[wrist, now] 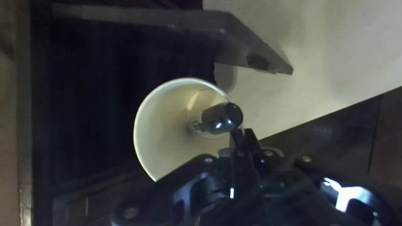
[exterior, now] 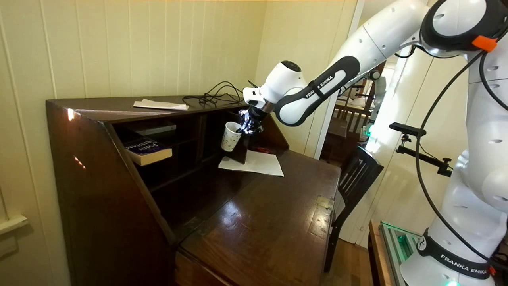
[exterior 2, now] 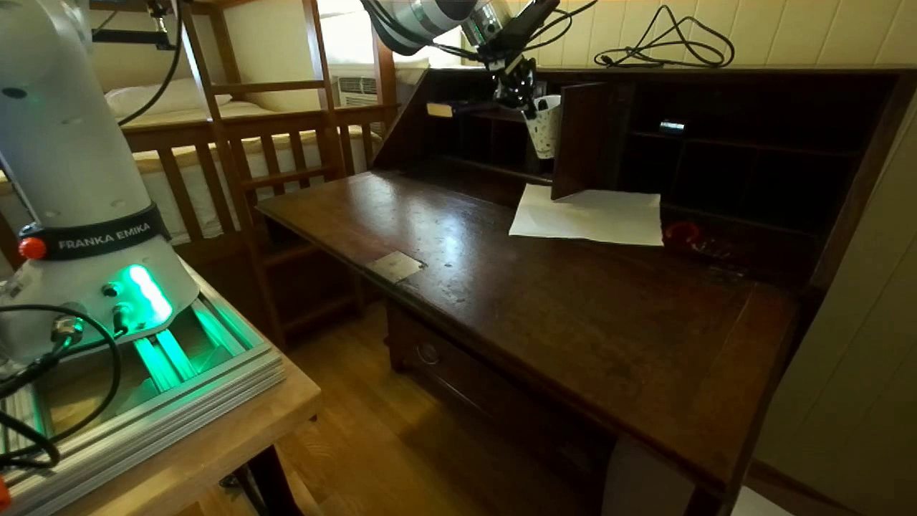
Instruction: Put the paper cup inside the middle cabinet
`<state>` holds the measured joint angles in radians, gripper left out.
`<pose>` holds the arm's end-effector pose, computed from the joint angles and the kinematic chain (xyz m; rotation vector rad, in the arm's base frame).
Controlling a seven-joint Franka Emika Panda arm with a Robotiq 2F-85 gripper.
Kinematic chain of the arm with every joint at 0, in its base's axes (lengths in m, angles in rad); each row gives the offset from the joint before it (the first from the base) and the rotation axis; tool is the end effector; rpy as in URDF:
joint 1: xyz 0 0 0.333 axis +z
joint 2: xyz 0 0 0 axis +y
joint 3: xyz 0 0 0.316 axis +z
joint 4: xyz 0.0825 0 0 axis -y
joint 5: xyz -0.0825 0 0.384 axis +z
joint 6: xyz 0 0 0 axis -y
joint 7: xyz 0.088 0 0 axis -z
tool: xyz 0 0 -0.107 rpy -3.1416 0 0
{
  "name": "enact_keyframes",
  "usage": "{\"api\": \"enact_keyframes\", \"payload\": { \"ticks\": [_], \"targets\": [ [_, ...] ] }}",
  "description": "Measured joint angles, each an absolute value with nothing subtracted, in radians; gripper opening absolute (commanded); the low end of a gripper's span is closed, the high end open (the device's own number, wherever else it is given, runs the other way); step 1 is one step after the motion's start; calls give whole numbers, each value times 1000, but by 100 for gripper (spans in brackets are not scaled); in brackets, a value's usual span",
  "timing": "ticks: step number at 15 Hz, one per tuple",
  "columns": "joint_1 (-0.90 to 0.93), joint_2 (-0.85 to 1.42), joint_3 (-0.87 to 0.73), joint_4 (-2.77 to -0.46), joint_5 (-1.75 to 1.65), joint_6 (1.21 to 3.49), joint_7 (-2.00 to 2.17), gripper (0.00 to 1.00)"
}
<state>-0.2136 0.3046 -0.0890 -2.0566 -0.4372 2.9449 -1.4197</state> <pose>0.6107 -0.1585 0.3497 1.8358 1.7685 0.2554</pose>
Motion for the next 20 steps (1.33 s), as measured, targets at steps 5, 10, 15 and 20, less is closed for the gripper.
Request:
{"api": "enact_keyframes", "payload": {
  "ticks": [5, 10, 15, 20],
  "targets": [
    [-210, 393, -106, -1919, -438, 2896, -1427, 1],
    [-233, 463, -40, -1824, -415, 2870, -1489, 2],
    [-254, 486, -18, -1795, -405, 2850, -1506, 1],
    [-241, 510, -22, -1794, -405, 2908, -1479, 1]
  ]
}}
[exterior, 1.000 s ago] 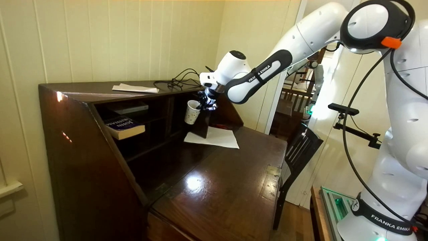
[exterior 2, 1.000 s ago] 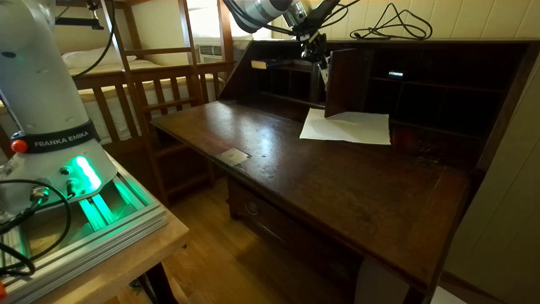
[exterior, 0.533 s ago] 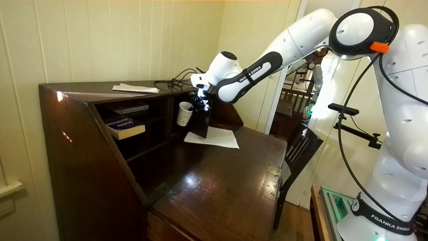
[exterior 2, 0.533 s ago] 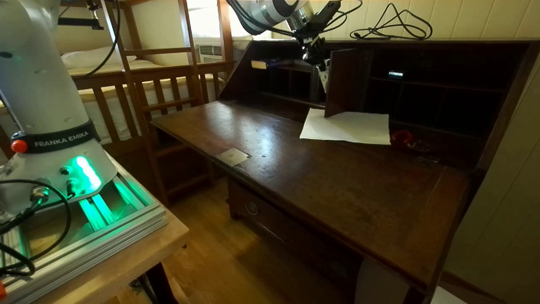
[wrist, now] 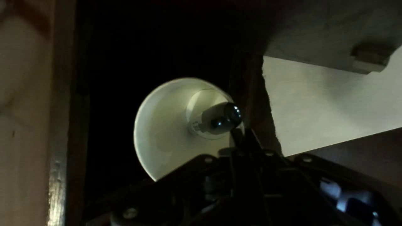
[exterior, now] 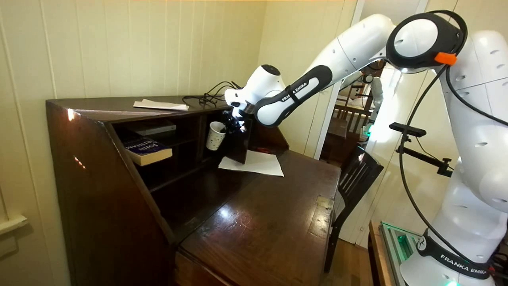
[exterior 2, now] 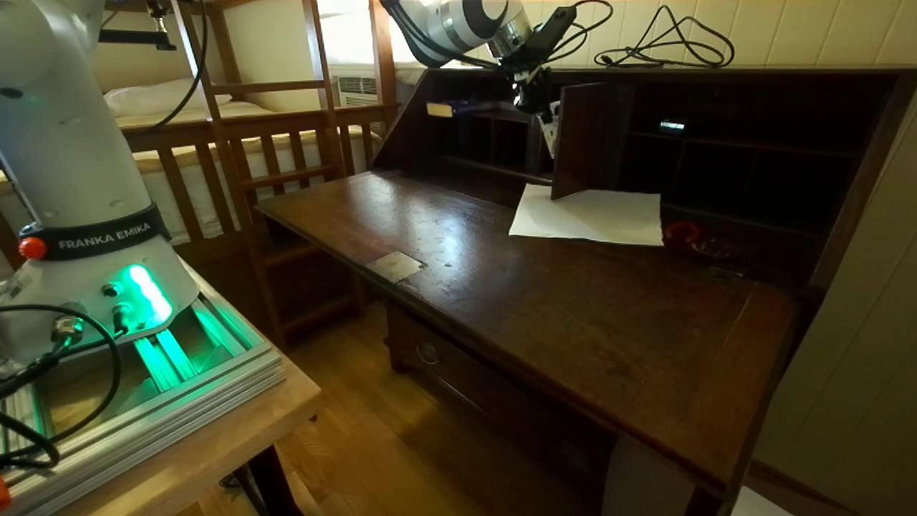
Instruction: Put the paper cup inside the middle cabinet
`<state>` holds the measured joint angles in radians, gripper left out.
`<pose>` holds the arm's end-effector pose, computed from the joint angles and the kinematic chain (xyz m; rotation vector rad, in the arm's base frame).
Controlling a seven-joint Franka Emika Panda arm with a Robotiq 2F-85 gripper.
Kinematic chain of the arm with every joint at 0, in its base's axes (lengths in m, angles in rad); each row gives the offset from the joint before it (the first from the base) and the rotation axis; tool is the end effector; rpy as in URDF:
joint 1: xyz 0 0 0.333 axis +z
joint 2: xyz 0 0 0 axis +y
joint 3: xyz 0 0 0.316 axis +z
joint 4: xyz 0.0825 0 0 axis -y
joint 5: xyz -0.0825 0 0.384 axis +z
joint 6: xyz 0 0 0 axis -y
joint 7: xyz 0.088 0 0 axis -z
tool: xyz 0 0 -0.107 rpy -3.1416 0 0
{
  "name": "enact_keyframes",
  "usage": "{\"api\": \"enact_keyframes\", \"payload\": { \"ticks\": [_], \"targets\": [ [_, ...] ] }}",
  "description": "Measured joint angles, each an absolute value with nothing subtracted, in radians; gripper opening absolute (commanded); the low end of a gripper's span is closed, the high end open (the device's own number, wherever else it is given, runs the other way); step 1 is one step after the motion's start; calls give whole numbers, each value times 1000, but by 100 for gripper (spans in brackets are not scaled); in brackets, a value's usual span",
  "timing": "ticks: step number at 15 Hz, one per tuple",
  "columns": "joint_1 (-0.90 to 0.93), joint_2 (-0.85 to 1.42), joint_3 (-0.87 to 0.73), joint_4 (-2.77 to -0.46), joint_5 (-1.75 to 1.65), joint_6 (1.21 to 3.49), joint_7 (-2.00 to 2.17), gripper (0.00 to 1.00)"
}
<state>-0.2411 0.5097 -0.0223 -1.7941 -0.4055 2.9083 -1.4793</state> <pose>0.6794 -0.1563 0.3311 1.7760 1.8077 0.2799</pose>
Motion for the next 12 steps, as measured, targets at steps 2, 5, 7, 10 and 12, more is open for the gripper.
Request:
{"api": "enact_keyframes", "payload": {
  "ticks": [2, 5, 7, 10, 12],
  "targets": [
    [-241, 530, -23, -1786, -405, 2929, -1467, 1],
    [-248, 568, -25, -1755, -404, 2943, -1459, 1],
    [-254, 591, -26, -1728, -404, 2946, -1459, 1],
    [-272, 621, -11, -1682, -404, 2951, -1463, 1],
    [-296, 640, 17, -1650, -404, 2951, -1474, 1]
  ]
}}
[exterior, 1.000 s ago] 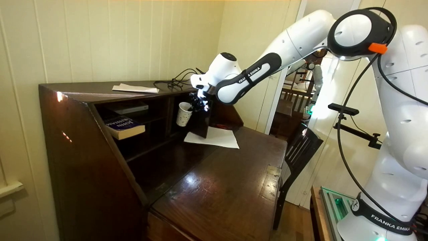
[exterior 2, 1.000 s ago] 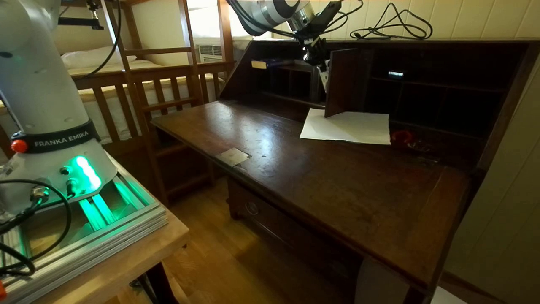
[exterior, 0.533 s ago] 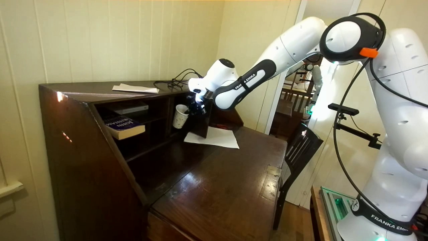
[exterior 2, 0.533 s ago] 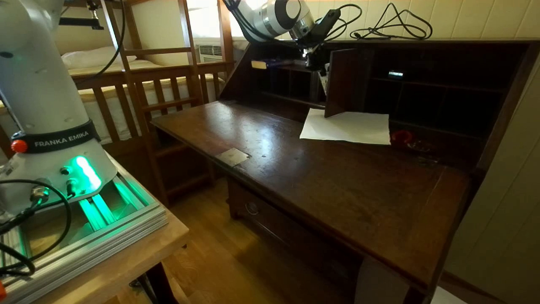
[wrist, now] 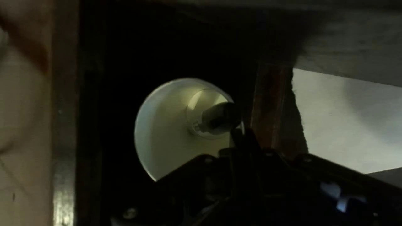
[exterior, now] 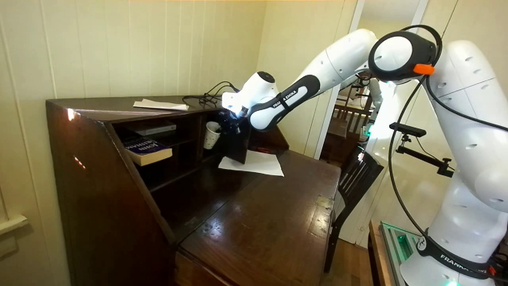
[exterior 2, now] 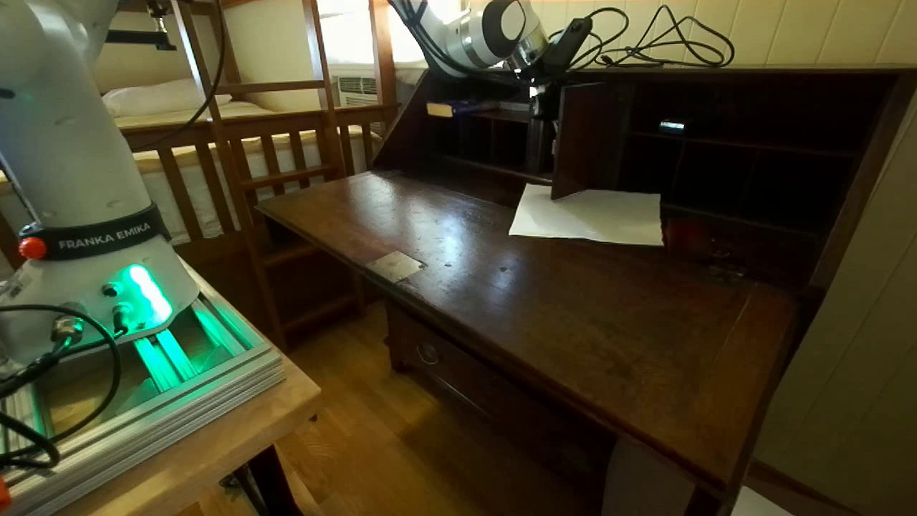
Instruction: Put the paper cup inside the middle cabinet
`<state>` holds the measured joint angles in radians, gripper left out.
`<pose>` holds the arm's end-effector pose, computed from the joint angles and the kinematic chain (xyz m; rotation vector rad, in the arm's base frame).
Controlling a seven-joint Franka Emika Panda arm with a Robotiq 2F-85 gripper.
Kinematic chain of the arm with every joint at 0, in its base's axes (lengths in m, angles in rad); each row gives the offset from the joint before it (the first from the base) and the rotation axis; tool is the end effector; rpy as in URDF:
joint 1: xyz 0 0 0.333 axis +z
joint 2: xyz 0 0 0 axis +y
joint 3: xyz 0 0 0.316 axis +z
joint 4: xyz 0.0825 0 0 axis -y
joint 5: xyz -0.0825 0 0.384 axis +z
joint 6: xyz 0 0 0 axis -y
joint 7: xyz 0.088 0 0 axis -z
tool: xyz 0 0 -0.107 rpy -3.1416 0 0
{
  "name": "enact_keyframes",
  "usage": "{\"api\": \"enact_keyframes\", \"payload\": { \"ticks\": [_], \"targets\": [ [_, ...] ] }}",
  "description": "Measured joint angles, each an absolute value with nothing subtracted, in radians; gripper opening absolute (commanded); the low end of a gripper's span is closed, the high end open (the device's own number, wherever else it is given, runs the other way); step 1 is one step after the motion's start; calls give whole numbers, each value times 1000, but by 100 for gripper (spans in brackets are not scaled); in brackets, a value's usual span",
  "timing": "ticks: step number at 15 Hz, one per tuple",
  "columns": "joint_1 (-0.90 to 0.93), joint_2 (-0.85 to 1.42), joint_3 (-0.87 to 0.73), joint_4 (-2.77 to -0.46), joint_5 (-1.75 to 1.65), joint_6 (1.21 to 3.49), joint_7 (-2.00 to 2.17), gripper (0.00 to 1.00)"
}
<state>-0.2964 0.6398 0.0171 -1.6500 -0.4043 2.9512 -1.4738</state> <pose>0.7081 -0.1784 0.3123 1.7747 1.7540 0.3451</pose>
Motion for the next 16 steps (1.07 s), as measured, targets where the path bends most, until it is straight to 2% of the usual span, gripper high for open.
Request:
{"api": "enact_keyframes", "payload": {
  "ticks": [4, 5, 6, 9, 16],
  "targets": [
    [-357, 679, 93, -1591, -404, 2949, -1508, 1],
    [-372, 687, 112, -1584, -404, 2944, -1514, 27],
    [-386, 695, 131, -1577, -404, 2940, -1521, 28],
    [-425, 711, 187, -1566, -404, 2923, -1543, 47],
    [-409, 712, 178, -1568, -379, 2906, -1579, 96]
  ]
}}
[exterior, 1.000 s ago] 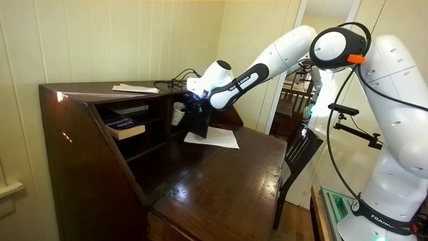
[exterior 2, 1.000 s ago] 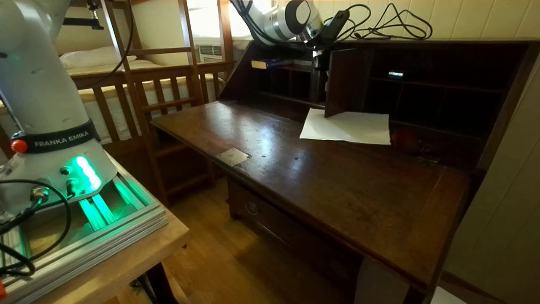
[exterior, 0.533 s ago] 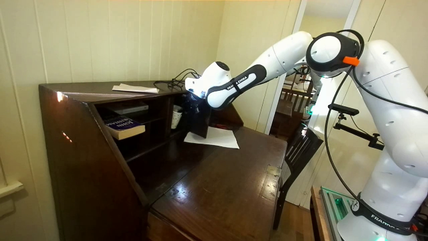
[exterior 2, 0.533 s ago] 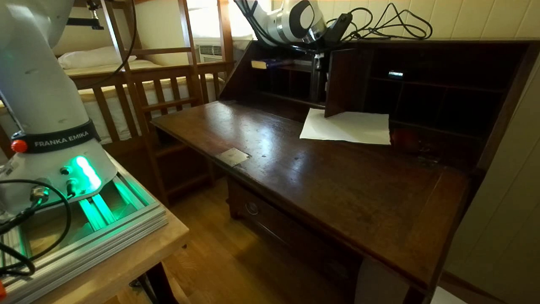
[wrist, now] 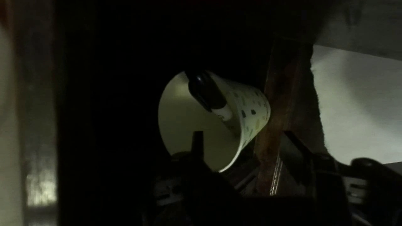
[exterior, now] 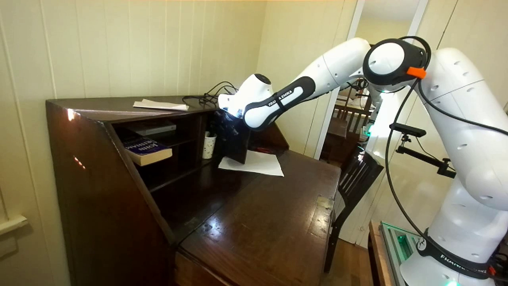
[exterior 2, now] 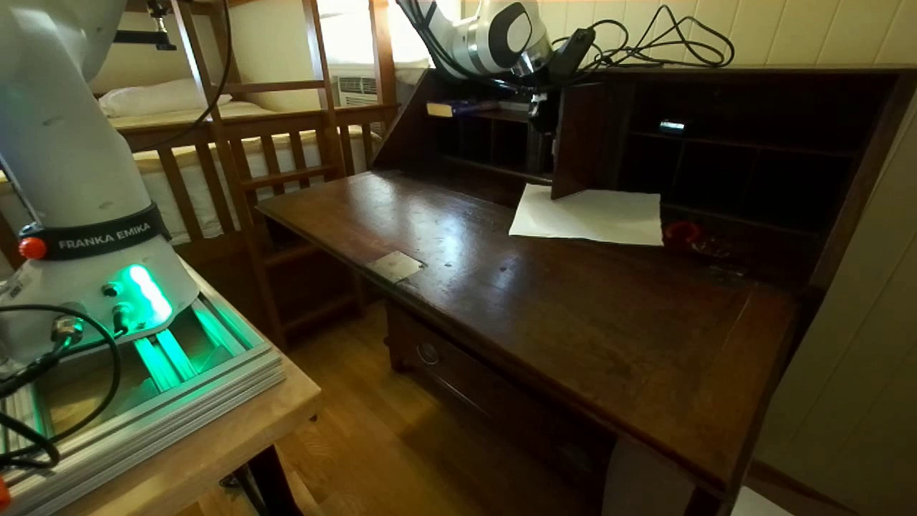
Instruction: Put the paper cup inside the middle cabinet
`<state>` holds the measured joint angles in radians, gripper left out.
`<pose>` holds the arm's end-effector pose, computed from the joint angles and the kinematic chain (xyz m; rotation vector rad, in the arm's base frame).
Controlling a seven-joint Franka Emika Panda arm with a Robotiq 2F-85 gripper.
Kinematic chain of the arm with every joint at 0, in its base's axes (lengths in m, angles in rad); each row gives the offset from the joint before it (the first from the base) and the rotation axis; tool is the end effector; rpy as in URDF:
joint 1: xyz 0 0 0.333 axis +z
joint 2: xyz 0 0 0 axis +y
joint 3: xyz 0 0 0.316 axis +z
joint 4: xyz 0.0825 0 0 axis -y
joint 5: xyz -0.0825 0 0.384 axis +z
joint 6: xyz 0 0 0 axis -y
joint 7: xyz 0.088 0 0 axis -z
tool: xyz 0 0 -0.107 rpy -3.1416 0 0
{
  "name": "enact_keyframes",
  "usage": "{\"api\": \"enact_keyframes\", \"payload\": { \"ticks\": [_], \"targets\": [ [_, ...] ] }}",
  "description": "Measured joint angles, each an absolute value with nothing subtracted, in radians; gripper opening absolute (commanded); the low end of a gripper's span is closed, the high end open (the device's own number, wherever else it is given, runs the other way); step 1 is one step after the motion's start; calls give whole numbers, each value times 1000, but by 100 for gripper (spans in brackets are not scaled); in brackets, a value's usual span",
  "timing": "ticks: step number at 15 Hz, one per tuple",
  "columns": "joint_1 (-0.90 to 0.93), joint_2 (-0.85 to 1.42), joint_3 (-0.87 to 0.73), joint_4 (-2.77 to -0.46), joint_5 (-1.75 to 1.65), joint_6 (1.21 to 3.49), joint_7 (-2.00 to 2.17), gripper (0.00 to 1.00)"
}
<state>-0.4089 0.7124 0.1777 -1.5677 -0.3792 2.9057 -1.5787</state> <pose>0.7249 -0.1763 0.3009 1.7667 1.8309 0.4113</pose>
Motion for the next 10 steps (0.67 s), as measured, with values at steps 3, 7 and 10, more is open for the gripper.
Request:
{"api": "enact_keyframes", "payload": {
  "ticks": [3, 7, 10],
  "targets": [
    [-374, 693, 138, -1588, -379, 2906, -1579, 100],
    [-355, 629, 139, -1662, -364, 2903, -1578, 100],
    [-329, 545, 131, -1752, -357, 2899, -1568, 100]
  ]
}}
